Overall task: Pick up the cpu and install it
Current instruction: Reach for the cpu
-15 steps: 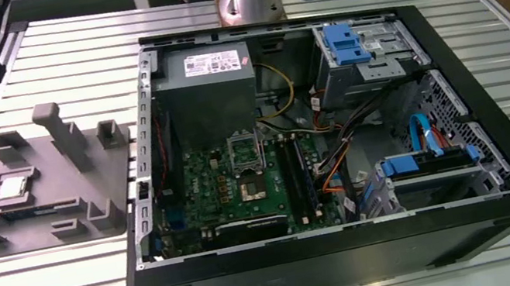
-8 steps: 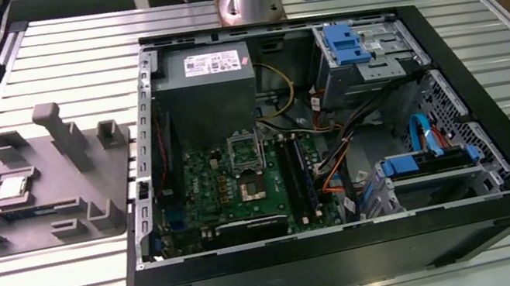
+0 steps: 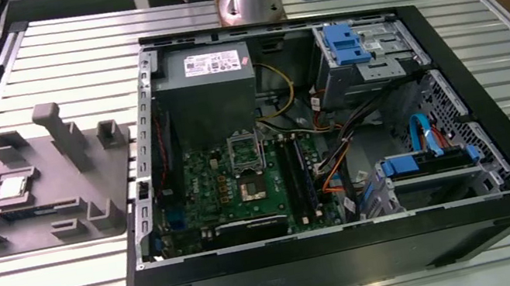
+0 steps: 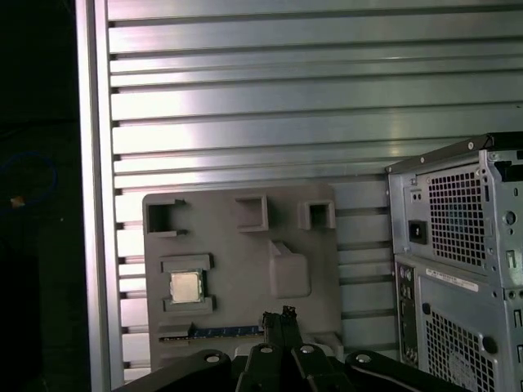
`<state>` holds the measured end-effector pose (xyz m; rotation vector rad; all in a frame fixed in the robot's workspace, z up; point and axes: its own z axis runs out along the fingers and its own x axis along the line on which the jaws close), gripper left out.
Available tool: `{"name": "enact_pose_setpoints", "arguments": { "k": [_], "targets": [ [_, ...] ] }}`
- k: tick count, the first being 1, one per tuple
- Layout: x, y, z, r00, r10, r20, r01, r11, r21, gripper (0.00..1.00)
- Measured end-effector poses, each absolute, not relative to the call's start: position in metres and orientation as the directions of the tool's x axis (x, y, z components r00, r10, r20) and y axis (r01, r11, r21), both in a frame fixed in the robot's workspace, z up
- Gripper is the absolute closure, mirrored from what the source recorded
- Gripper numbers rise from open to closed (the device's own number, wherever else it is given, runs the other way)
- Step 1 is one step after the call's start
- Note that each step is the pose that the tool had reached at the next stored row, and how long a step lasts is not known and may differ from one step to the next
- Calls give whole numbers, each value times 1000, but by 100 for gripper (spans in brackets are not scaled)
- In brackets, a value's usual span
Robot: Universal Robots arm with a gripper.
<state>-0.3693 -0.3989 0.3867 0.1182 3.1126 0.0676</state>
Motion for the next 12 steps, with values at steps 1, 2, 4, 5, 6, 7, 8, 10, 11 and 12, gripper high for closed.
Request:
{"name": "enact_pose_setpoints", "arguments": {
  "k": [1, 2, 4, 5, 6, 7, 8, 10, 11, 12],
  "targets": [
    [-370, -399, 387, -997, 76, -24, 75, 996, 44, 89],
    [-370, -399, 387, -997, 76, -24, 75, 996, 44, 89],
    [-371, -399, 387, -997, 76, -24, 75, 996, 44, 89],
    [-372, -399, 387, -997, 76, -24, 75, 996, 44, 89],
    [-372, -399, 387, -997, 76, -24, 75, 996, 44, 89],
    [-372, -399, 387, -997, 76, -24, 75, 996, 44, 89],
    [-373, -399, 387, -997, 76, -24, 75, 996, 44, 89],
    [-374, -399, 387, -997, 76, -24, 75, 996, 44, 89],
    [-374, -399, 387, -997, 76, -24, 75, 996, 44, 89],
    [-375, -399, 387, -997, 76, -24, 75, 996, 44, 89]
  ]
}}
